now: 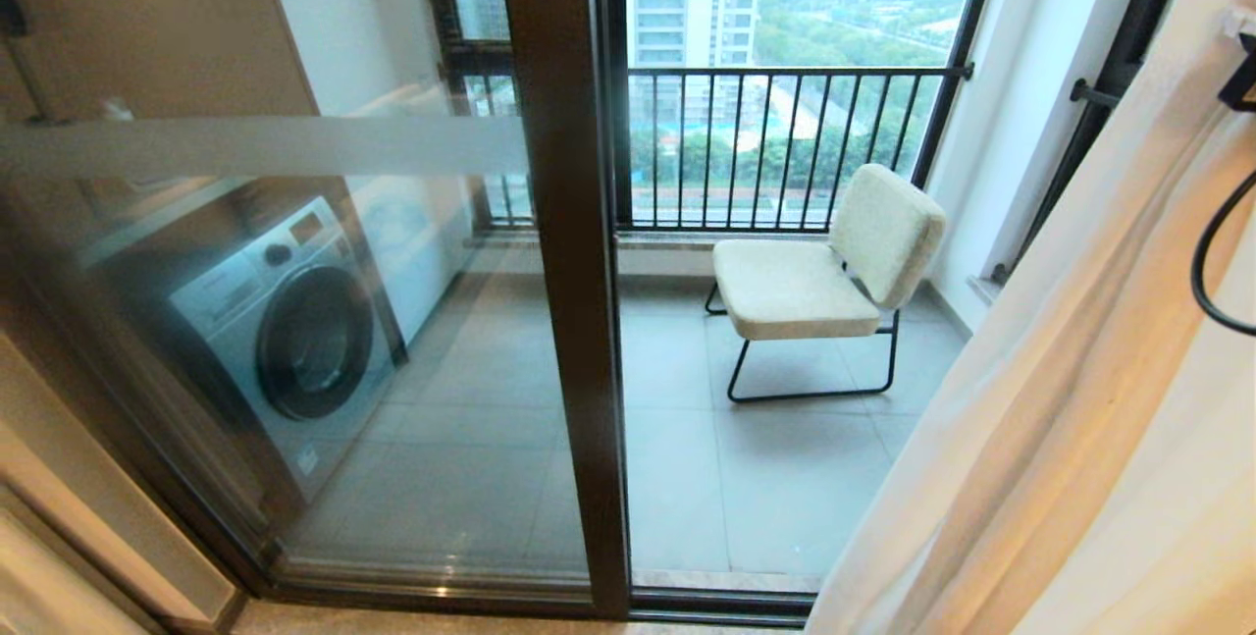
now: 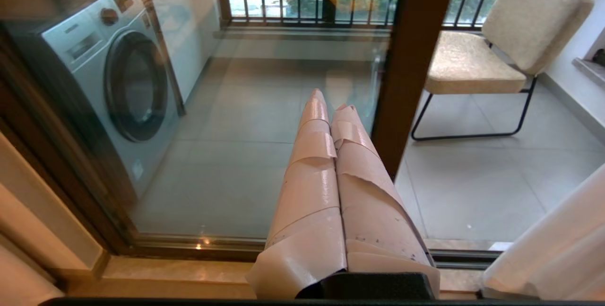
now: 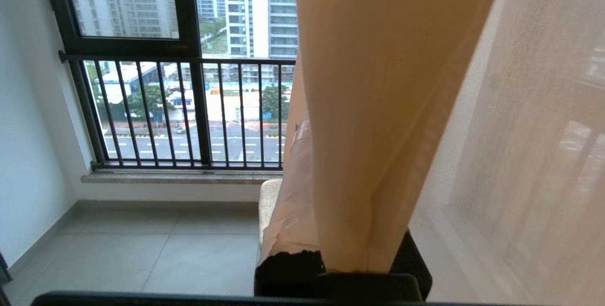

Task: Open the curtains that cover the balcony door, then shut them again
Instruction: Close the inner curtains on both sides

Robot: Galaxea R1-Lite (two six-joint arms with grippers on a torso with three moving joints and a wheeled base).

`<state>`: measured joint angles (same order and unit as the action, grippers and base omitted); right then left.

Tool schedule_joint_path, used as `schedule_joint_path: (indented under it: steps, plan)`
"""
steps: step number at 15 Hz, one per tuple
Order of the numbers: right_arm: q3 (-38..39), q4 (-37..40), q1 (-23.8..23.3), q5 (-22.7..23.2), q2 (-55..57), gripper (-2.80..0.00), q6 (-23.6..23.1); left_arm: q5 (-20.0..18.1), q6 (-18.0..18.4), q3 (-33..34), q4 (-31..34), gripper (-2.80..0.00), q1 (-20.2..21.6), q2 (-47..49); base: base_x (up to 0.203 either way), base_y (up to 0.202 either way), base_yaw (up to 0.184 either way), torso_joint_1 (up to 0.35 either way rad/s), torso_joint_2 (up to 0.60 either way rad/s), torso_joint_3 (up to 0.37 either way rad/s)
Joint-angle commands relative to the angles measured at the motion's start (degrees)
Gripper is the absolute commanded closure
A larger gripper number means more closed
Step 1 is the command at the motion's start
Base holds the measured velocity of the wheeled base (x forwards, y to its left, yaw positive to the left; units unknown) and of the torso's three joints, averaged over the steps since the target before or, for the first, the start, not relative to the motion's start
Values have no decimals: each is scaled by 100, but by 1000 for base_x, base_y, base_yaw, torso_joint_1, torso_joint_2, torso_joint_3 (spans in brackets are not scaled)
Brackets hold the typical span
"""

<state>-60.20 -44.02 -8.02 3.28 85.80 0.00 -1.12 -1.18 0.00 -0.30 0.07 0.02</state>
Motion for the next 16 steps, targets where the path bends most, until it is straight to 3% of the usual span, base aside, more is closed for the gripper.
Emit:
schedule_joint_path:
  steps: [1, 16]
  plan:
    - [-1, -28, -6, 6, 7, 0, 0, -2, -5, 0, -5, 0, 1, -2, 0, 189, 0, 6, 1, 2]
    - [0, -36, 2, 6, -2, 0, 0, -2, 4, 0, 4, 0, 1, -2, 0, 191, 1, 3, 2, 2]
